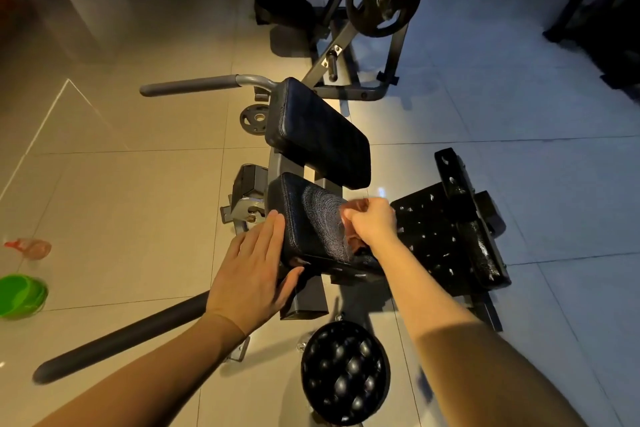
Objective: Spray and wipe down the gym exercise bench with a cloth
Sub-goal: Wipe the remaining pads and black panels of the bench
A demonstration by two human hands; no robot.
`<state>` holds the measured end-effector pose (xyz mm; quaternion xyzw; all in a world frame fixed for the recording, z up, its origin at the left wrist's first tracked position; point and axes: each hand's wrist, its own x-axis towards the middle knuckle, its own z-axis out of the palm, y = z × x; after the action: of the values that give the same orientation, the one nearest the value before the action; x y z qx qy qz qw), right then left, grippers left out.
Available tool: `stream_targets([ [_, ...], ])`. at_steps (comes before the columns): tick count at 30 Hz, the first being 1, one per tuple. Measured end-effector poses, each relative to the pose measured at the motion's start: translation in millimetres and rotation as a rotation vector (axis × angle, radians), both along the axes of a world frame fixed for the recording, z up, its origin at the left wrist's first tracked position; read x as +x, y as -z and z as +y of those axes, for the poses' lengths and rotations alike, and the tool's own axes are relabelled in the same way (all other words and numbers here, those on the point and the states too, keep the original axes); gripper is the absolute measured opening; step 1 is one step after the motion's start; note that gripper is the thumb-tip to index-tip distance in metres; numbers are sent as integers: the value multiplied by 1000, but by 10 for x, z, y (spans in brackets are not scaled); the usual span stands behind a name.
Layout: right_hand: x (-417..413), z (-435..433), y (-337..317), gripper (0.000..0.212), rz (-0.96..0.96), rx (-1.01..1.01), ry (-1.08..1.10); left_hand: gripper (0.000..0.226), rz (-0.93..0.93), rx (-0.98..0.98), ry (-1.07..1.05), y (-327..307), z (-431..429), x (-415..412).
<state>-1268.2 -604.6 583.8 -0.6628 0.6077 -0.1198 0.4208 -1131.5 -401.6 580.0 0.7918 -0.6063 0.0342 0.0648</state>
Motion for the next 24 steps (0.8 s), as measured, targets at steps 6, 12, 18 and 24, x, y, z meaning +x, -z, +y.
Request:
stream_targets([
  [6,-54,649,-155,7,-113,-185,-296,85,8,-11,2,28,5,4],
  [12,-437,36,273,14,253,-68,-60,85,-3,-2,4,37,-3,10],
  [18,177,325,-253,10,-180,-56,-288,86,-14,21,-2,45,0,0],
  [24,-723,127,332,7,171,-29,-173,88,-32,38,-12,33,2,8],
])
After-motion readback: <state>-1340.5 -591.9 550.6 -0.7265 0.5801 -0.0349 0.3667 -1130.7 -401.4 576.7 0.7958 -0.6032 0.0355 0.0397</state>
